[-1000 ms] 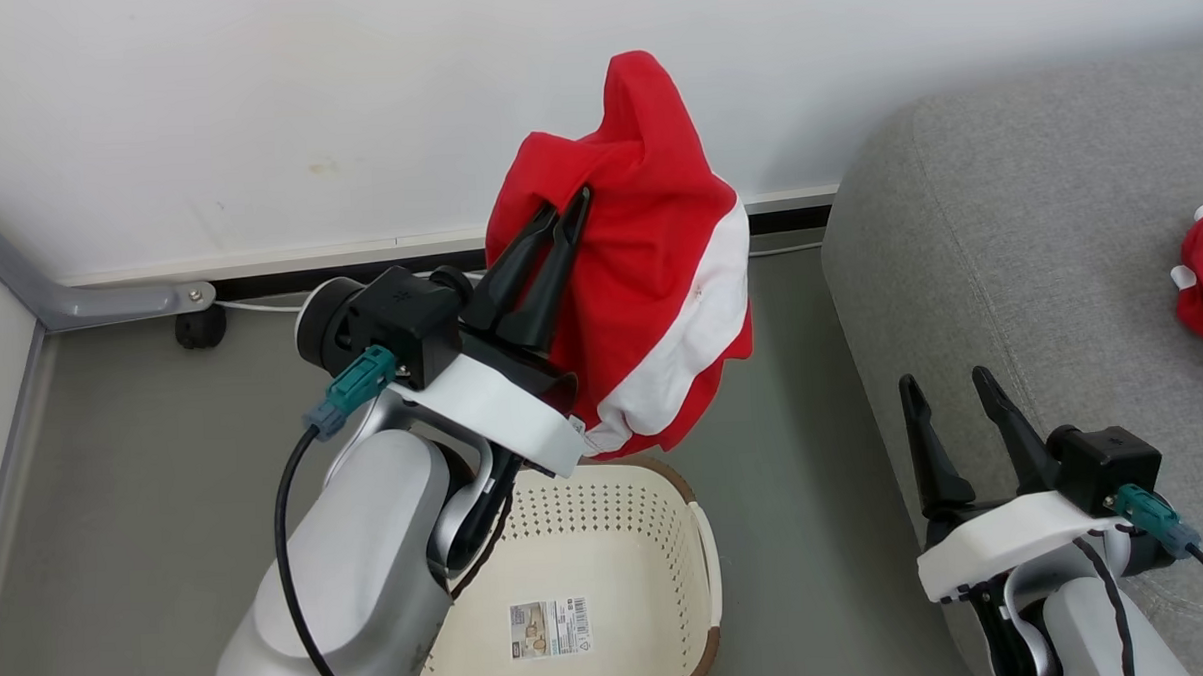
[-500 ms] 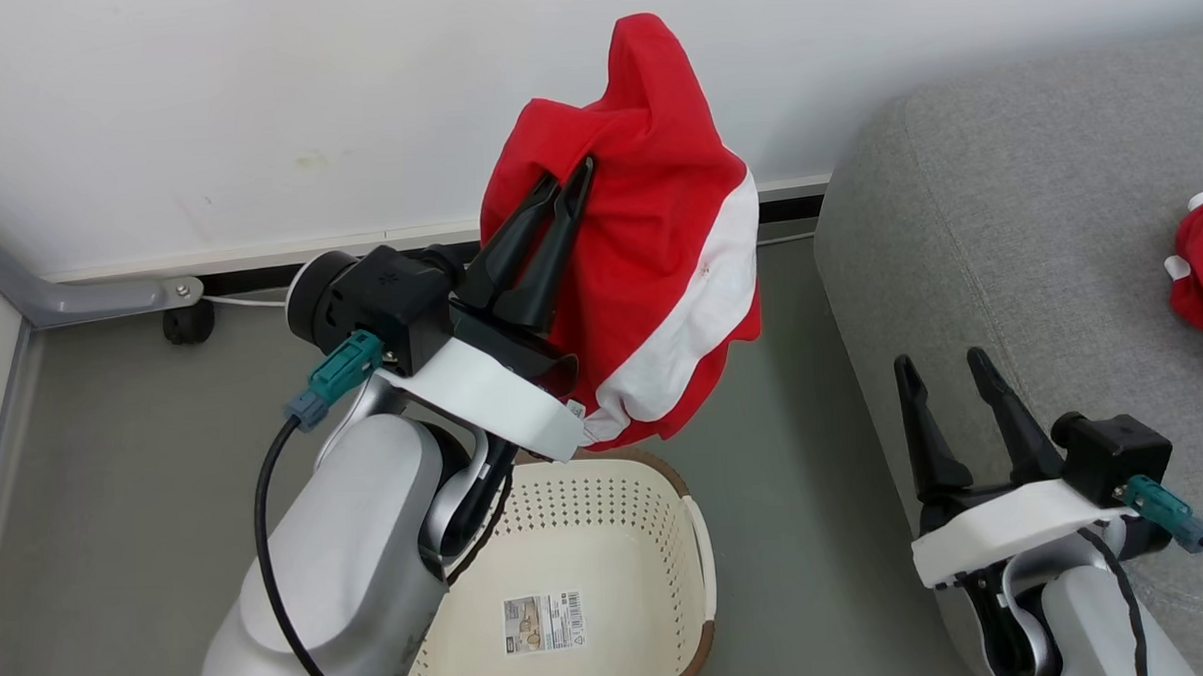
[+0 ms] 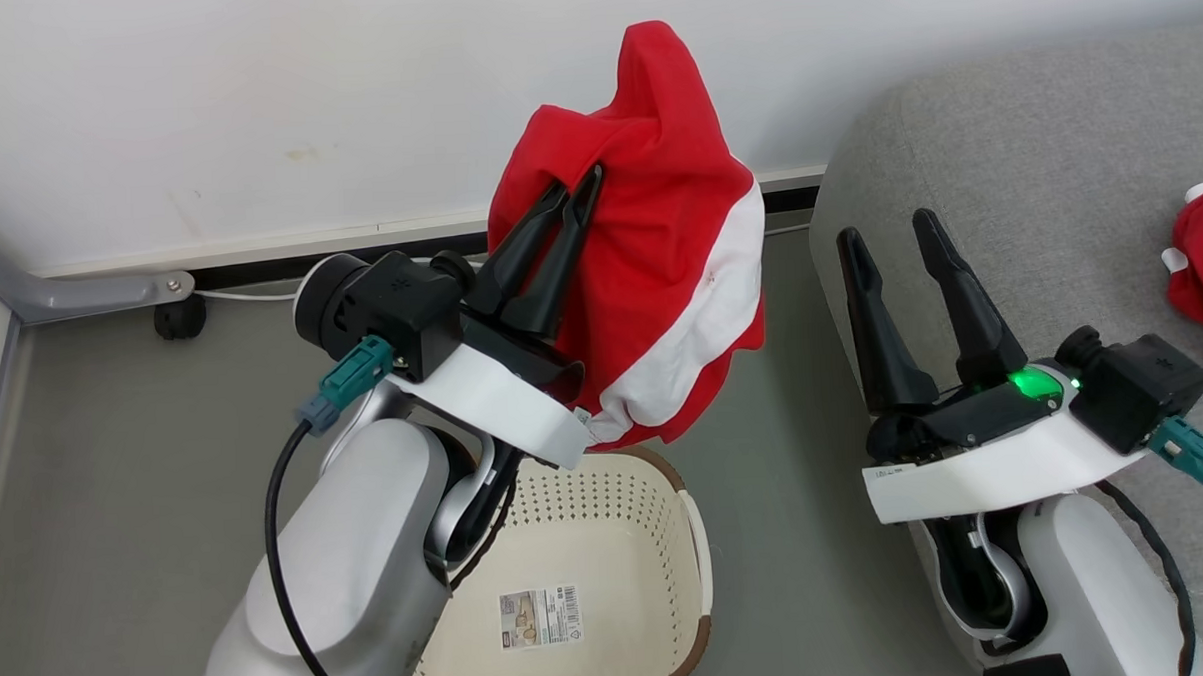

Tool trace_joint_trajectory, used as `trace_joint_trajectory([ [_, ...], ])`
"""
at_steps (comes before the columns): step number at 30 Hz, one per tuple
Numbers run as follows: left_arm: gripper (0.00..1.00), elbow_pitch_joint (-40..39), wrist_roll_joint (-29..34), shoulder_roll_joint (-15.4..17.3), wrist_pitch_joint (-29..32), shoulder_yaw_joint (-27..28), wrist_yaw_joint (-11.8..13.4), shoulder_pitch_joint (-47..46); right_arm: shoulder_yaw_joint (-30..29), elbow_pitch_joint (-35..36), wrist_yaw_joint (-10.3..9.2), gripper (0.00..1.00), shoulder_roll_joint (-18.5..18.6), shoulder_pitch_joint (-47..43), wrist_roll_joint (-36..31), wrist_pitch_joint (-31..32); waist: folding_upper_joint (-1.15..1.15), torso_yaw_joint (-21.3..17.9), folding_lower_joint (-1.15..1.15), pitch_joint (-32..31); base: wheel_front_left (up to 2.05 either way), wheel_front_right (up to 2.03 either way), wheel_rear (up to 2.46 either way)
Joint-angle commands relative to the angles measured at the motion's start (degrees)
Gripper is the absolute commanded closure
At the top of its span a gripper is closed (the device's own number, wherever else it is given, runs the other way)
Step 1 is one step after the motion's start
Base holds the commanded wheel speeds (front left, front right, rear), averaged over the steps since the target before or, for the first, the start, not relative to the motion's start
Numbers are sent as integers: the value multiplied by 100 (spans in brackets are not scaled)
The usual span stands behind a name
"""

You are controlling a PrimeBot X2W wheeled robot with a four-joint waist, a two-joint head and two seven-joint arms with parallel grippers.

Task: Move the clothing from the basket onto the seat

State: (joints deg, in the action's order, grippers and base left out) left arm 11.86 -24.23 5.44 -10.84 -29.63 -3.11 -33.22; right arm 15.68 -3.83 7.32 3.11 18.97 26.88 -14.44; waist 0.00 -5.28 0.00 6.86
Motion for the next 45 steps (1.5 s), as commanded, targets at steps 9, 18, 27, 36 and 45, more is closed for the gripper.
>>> trace_joint_trajectory([
  [9,100,-121,-17,75,-52,72,33,-282,929,-91,17,0,-24,306,305,-56,0,49,0,24,0,0,0],
  [18,100,-175,-24,31,-62,-54,39,-306,1869,-1211,17,0,-10,690,904,-56,0,155,0,40,0,0,0],
  [27,100,-160,-47,-5,-78,-195,37,-254,2265,-1471,17,3,-20,1160,1350,-56,0,225,0,67,0,0,0],
  [36,100,-61,-79,-4,-104,-259,44,-182,2290,-1343,17,100,-22,1211,1260,-56,0,188,0,86,0,0,0],
  [45,0,114,-107,22,-154,-315,51,-67,2048,-1176,17,100,-23,1067,1030,-56,0,91,0,62,0,0,0],
])
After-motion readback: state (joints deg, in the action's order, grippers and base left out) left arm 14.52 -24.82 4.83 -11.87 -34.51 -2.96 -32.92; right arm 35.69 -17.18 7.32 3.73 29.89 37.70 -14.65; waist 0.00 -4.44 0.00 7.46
